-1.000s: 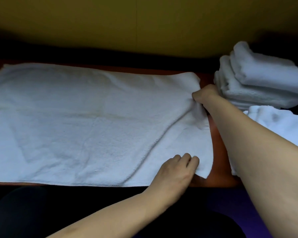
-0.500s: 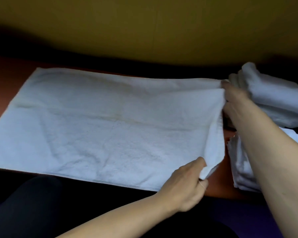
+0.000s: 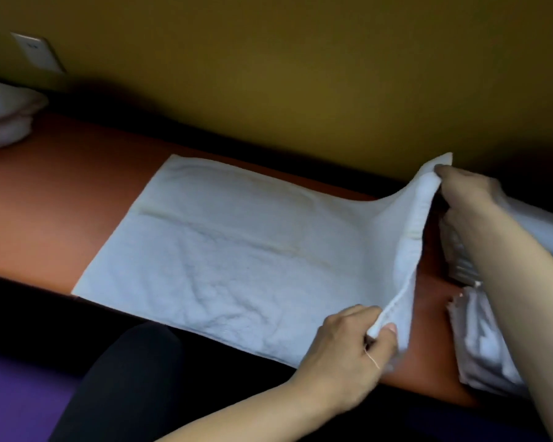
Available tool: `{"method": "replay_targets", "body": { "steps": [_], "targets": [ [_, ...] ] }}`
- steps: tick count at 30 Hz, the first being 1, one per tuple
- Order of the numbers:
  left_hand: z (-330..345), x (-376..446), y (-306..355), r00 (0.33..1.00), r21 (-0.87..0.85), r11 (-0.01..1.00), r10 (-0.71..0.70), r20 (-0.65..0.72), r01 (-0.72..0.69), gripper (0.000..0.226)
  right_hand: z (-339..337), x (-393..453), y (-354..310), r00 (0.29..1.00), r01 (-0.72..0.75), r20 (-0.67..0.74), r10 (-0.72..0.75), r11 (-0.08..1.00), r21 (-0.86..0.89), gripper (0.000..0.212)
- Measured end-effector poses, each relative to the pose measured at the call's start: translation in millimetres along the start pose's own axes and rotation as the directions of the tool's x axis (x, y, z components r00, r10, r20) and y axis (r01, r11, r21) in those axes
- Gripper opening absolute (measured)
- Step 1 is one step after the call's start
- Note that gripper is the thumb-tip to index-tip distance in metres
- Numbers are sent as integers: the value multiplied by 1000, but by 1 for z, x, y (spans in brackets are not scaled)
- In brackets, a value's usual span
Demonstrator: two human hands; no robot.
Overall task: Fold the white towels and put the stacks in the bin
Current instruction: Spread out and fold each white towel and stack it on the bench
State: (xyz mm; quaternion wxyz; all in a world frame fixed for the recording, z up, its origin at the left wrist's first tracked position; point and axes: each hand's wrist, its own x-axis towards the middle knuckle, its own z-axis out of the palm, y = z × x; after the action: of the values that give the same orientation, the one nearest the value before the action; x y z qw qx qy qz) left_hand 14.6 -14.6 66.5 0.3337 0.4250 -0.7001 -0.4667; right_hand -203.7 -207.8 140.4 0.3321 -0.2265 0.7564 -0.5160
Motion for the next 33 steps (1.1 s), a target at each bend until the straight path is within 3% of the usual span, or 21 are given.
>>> {"method": "replay_targets", "body": {
  "steps": [4, 8, 14, 18, 23, 26, 29, 33],
  "targets": [
    [-63, -17, -21, 975, -74, 978, -204, -90, 197, 34, 70, -31, -5, 997, 8, 80, -14, 997, 74, 35],
    [-120, -37, -41, 935, -145, 946, -312, -169, 290, 29, 138, -66, -14, 987, 22, 157, -28, 999, 36, 36],
    [-198, -64, -69, 852, -226, 912, -404, -334, 344, 32, 234, -113, -25, 964, 34, 264, -32, 999, -1, 37],
    [-240, -75, -99, 796, -104, 923, -373, -476, 370, 41, 292, -140, -26, 948, 48, 316, -33, 998, -38, 33],
    [-275, -84, -131, 673, -73, 873, -423, -606, 483, 44, 351, -165, -17, 913, 78, 404, -48, 995, -57, 33],
    [-286, -88, -147, 616, -60, 819, -475, -629, 570, 45, 373, -172, -3, 894, 56, 447, -21, 996, -64, 31],
    [-290, -92, -169, 568, -49, 754, -534, -626, 655, 44, 377, -176, 14, 827, 52, 562, 2, 995, -80, 33],
    [-288, -100, -197, 517, 0, 670, -574, -635, 743, 44, 328, -174, 62, 809, 240, 583, -71, 946, -218, 36]
  ]
}}
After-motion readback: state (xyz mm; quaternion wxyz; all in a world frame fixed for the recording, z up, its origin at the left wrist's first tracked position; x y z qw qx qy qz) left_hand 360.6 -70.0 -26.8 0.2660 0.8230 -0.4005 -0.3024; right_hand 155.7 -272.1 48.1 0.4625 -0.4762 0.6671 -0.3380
